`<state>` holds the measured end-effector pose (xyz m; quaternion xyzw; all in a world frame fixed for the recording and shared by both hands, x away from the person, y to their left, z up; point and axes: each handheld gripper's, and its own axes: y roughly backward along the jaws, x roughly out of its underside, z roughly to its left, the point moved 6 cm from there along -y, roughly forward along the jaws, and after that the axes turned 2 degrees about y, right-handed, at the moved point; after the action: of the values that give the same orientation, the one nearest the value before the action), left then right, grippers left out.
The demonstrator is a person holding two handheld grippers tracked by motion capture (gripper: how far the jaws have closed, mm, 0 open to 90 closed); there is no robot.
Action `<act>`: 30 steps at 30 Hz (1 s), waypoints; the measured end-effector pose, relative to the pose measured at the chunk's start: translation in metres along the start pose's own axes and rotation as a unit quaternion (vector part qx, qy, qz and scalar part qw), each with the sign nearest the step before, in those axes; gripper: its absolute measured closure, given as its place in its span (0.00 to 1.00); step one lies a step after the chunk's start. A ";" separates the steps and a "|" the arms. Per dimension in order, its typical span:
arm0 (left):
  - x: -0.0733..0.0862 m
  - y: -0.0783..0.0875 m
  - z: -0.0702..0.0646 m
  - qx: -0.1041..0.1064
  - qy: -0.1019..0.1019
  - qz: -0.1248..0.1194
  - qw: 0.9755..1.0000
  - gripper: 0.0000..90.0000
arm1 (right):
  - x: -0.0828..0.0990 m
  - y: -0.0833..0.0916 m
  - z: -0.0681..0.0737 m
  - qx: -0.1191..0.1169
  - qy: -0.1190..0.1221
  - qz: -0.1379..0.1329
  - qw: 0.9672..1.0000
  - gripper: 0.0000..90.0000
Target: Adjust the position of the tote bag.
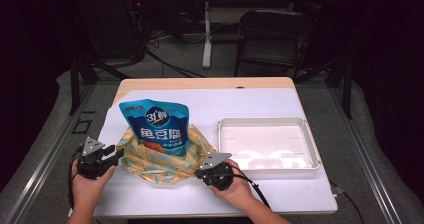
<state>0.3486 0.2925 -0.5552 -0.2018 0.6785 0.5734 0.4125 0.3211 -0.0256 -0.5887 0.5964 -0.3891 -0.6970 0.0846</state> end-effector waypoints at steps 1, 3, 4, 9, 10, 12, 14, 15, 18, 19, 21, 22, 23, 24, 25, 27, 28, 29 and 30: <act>0.000 0.002 0.000 -0.001 -0.002 -0.002 1.000 0.65 | 0.000 0.000 0.000 -0.002 -0.002 -0.002 1.000 1.00; -0.001 0.005 -0.001 -0.002 -0.002 -0.010 1.000 0.64 | 0.000 -0.001 0.000 -0.003 -0.005 -0.004 1.000 1.00; -0.002 0.008 -0.001 -0.005 -0.001 -0.013 1.000 0.63 | 0.000 -0.001 0.000 -0.001 -0.004 -0.001 1.000 1.00; -0.011 0.018 -0.002 -0.006 -0.002 -0.044 0.999 0.61 | 0.000 -0.001 0.001 -0.004 -0.007 -0.005 1.000 1.00; -0.013 0.019 -0.003 -0.005 -0.004 -0.043 0.999 0.61 | 0.000 0.000 0.001 -0.004 -0.008 -0.004 1.000 1.00; -0.015 0.021 -0.005 -0.008 -0.009 -0.048 0.999 0.62 | 0.000 0.000 0.001 -0.005 -0.008 -0.005 1.000 1.00; -0.018 0.023 -0.007 -0.003 -0.012 -0.052 0.999 0.63 | 0.000 -0.001 0.001 -0.005 -0.008 -0.005 1.000 1.00; -0.020 0.024 -0.009 0.001 -0.014 -0.056 0.998 0.63 | 0.001 -0.001 0.001 -0.005 -0.008 -0.005 1.000 1.00; -0.025 0.025 -0.014 0.011 -0.029 -0.059 0.998 0.64 | 0.001 -0.001 0.001 -0.008 -0.009 -0.004 1.000 1.00; -0.027 0.024 -0.016 0.011 -0.037 -0.059 0.997 0.64 | 0.001 -0.002 0.001 -0.008 -0.009 -0.004 1.000 1.00; -0.029 0.022 -0.019 0.015 -0.043 -0.061 0.997 0.66 | 0.001 -0.002 0.001 -0.008 -0.009 -0.003 1.000 1.00; -0.030 0.021 -0.019 0.014 -0.044 -0.062 0.997 0.66 | 0.001 -0.002 0.001 -0.008 -0.009 -0.004 1.000 1.00; -0.031 0.020 -0.020 0.015 -0.048 -0.060 0.997 0.66 | 0.001 -0.002 0.001 -0.007 -0.008 -0.002 1.000 1.00; -0.032 0.018 -0.021 0.015 -0.053 -0.059 0.997 0.67 | 0.001 -0.003 0.001 -0.008 -0.014 -0.008 1.000 1.00; -0.033 0.016 -0.022 0.014 -0.058 -0.057 0.997 0.67 | 0.002 -0.002 0.001 -0.008 -0.009 -0.002 1.000 0.99; -0.035 0.013 -0.023 0.012 -0.068 -0.056 0.996 0.66 | 0.002 -0.003 0.001 -0.010 -0.013 -0.003 1.000 0.99; -0.036 0.012 -0.024 0.012 -0.073 -0.054 0.996 0.66 | 0.003 -0.003 0.001 -0.010 -0.013 -0.002 1.000 0.99; -0.037 0.011 -0.025 0.012 -0.076 -0.052 0.996 0.66 | 0.003 -0.003 0.001 -0.012 -0.016 -0.005 1.000 0.99; -0.038 0.009 -0.025 0.012 -0.078 -0.051 0.996 0.67 | 0.003 -0.003 0.000 -0.011 -0.013 -0.001 1.000 0.99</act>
<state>0.3550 0.2640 -0.5196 -0.1863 0.6399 0.5571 0.4954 0.3209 -0.0252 -0.5929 0.5868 -0.3817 -0.7090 0.0854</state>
